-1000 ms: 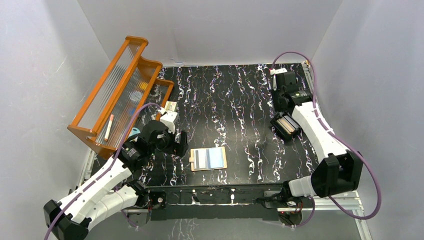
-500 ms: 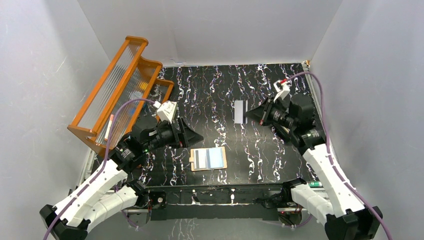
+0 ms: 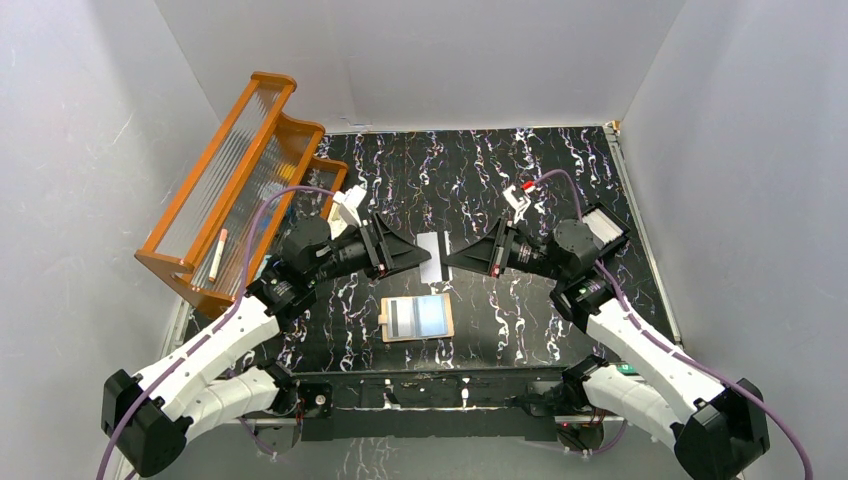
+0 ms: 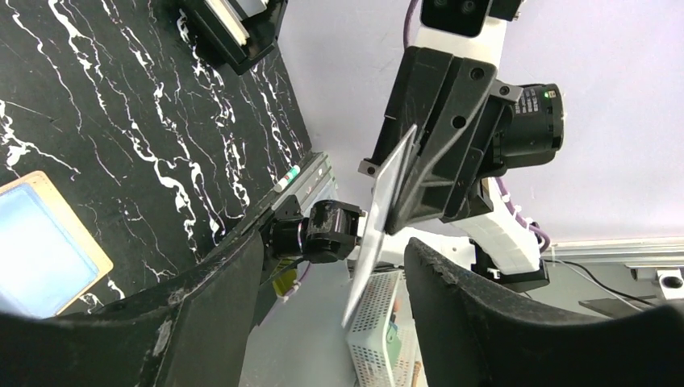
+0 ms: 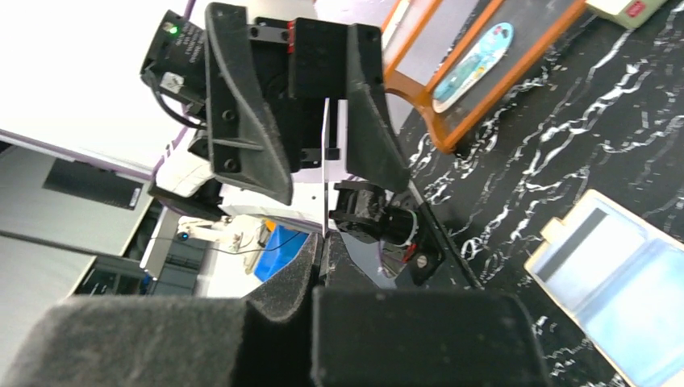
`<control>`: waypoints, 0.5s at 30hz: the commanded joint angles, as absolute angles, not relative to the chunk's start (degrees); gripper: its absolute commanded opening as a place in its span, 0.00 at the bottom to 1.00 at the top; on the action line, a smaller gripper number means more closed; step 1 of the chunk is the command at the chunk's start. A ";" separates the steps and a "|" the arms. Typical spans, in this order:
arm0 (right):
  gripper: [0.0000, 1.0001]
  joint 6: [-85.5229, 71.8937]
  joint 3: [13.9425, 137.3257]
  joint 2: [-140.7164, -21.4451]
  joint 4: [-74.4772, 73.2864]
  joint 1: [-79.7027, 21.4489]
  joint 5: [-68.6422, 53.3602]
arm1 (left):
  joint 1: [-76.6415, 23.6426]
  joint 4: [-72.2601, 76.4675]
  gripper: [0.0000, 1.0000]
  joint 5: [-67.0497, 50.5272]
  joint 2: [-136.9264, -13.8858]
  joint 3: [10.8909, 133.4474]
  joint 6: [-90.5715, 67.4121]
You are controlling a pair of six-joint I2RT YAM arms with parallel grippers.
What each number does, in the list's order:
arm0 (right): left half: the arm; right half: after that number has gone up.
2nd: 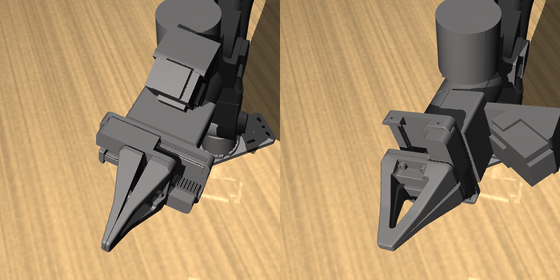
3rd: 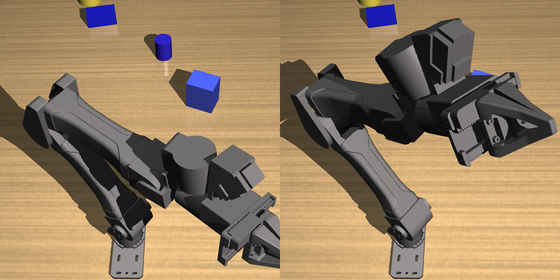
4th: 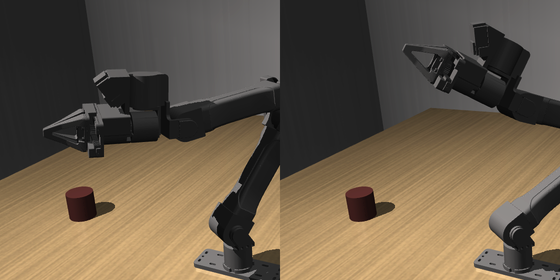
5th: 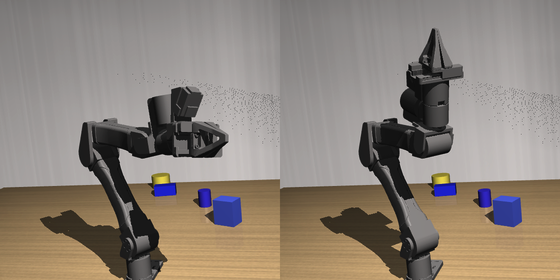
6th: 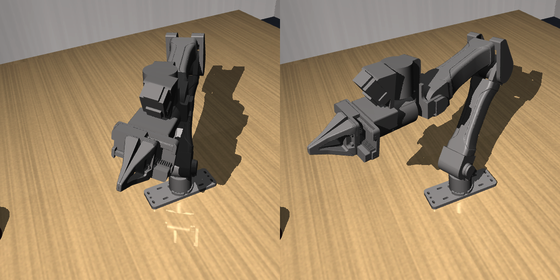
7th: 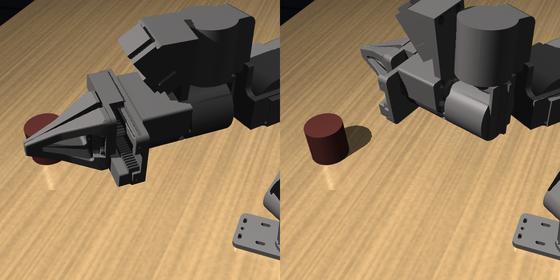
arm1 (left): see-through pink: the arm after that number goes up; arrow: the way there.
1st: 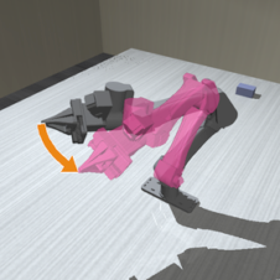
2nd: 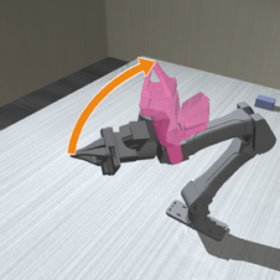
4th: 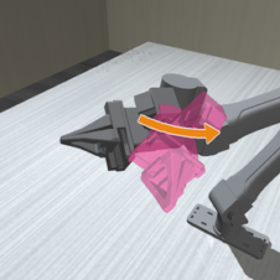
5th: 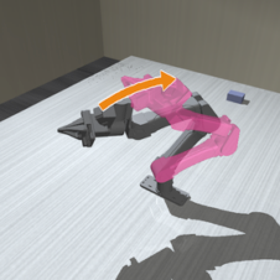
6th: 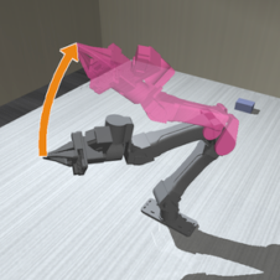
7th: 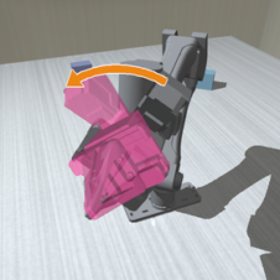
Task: Put the credit cards into the card holder
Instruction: Insert the credit card into the card holder.
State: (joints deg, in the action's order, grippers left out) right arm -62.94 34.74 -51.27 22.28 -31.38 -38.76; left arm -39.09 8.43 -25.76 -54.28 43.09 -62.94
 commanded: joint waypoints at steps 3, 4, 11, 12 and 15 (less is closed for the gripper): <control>0.00 -66.44 33.92 -51.15 31.99 -34.17 -36.87 | -38.94 12.29 0.52 -27.80 -53.94 44.39 -63.40; 0.00 -66.51 33.68 -51.14 31.99 -34.19 -36.77 | -38.94 12.30 0.46 -27.90 -54.06 44.53 -63.45; 0.05 -65.63 32.53 -51.19 29.66 -34.36 -35.88 | -38.94 12.44 0.01 -28.73 -54.02 44.40 -62.41; 0.10 -64.94 32.52 -51.11 28.19 -34.36 -35.49 | -38.94 12.03 0.00 -28.74 -53.94 44.46 -62.03; 0.33 -60.87 32.37 -50.68 23.02 -34.37 -33.39 | -38.94 9.24 0.00 -28.09 -53.48 44.44 -60.61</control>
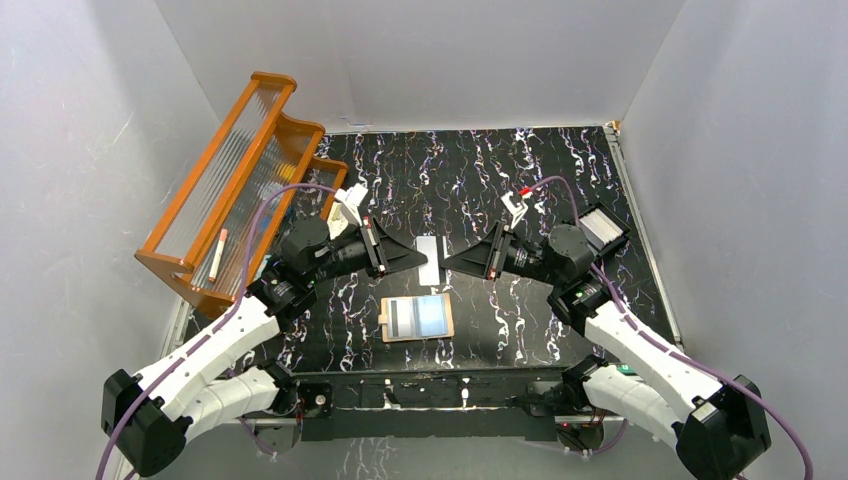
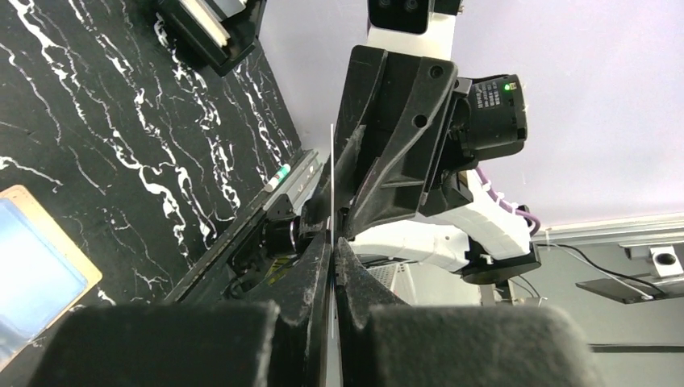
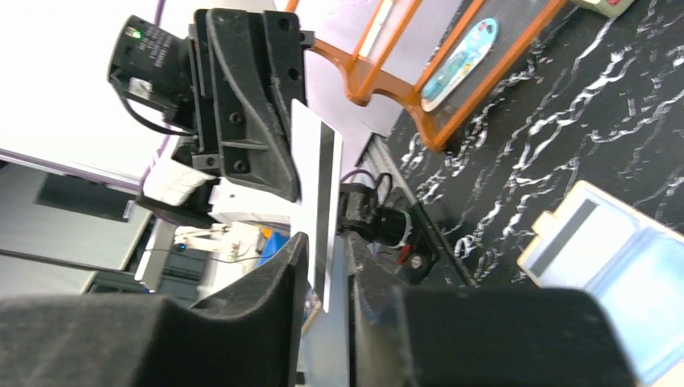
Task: Put the credit cards into the card holder
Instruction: Insert the credit card into the card holder.
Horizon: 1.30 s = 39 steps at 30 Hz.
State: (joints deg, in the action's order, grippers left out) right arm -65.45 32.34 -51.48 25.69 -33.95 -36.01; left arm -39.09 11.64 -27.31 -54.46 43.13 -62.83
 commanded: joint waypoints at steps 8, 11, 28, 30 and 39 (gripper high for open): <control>0.49 -53.42 34.74 -49.37 6.20 -34.36 -23.24 | -38.94 -2.28 0.00 -23.78 -52.62 43.96 -54.25; 0.49 -51.35 35.89 -49.87 -0.02 -34.36 -18.76 | -38.94 -6.02 0.00 -21.86 -53.71 43.77 -51.61; 0.41 -48.52 36.66 -72.11 -7.35 -38.18 -13.60 | -37.89 -1.45 0.00 -19.11 -64.19 32.47 -50.75; 0.41 -48.54 35.94 -73.62 -4.81 -39.00 -13.36 | -37.57 -0.19 0.00 -18.70 -64.71 30.92 -51.48; 0.39 -48.22 36.14 -82.48 -1.69 -42.11 -12.83 | -36.38 2.47 0.00 -18.30 -68.11 28.34 -51.58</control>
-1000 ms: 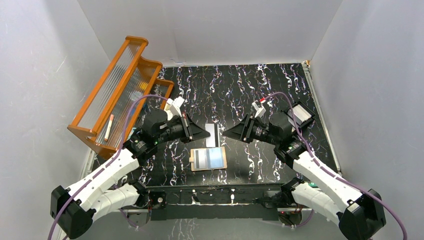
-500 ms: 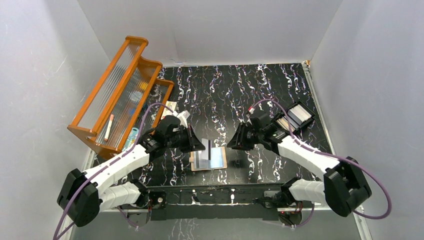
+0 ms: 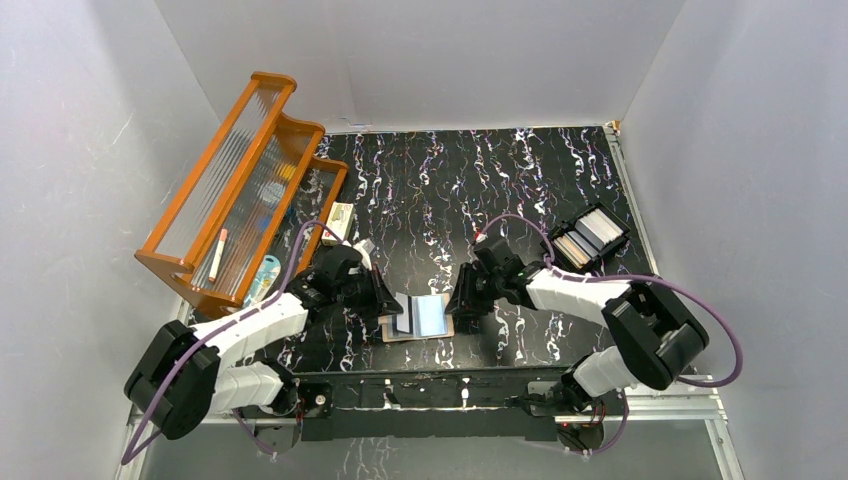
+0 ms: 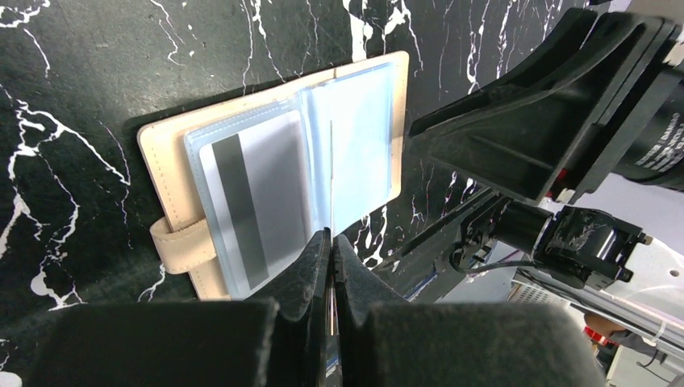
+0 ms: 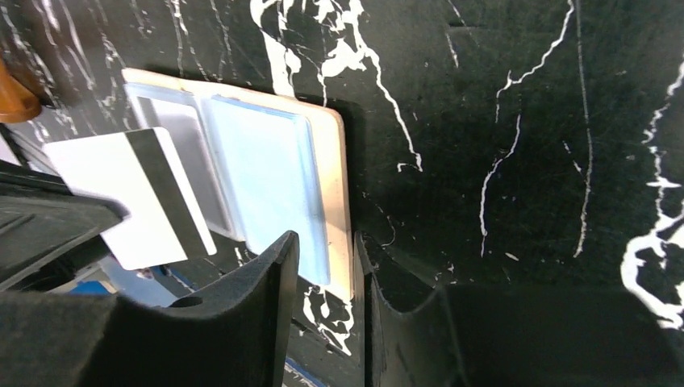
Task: Put the credit cards into the card holder
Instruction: Insert the credit card into the card holder.
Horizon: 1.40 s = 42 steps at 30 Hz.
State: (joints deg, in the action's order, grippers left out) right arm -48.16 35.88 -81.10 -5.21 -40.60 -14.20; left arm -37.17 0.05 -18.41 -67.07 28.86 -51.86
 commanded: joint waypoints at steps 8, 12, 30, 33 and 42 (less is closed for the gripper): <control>0.37 -50.59 35.28 -85.76 0.16 -45.84 -11.60 | -35.62 6.75 0.00 -19.82 -70.02 25.72 -52.01; 0.35 -51.34 34.35 -85.80 0.70 -46.75 -10.72 | -35.39 6.71 0.00 -18.94 -70.46 25.43 -50.80; 0.33 -50.45 34.22 -85.78 -0.33 -46.78 -10.09 | -35.11 2.60 0.00 -18.55 -73.38 26.42 -38.51; 0.33 -50.36 34.40 -85.87 -0.40 -46.76 -10.11 | -35.09 1.80 0.00 -17.94 -74.36 26.68 -37.13; 0.33 -50.27 34.29 -86.11 -0.13 -46.75 -10.68 | -35.07 4.10 0.00 -18.07 -74.78 25.53 -36.10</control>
State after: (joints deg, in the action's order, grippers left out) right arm -51.03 35.00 -84.93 0.49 -46.30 -12.12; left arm -35.35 6.44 -19.51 -73.87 26.22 -39.09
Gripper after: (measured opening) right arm 0.333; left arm 0.009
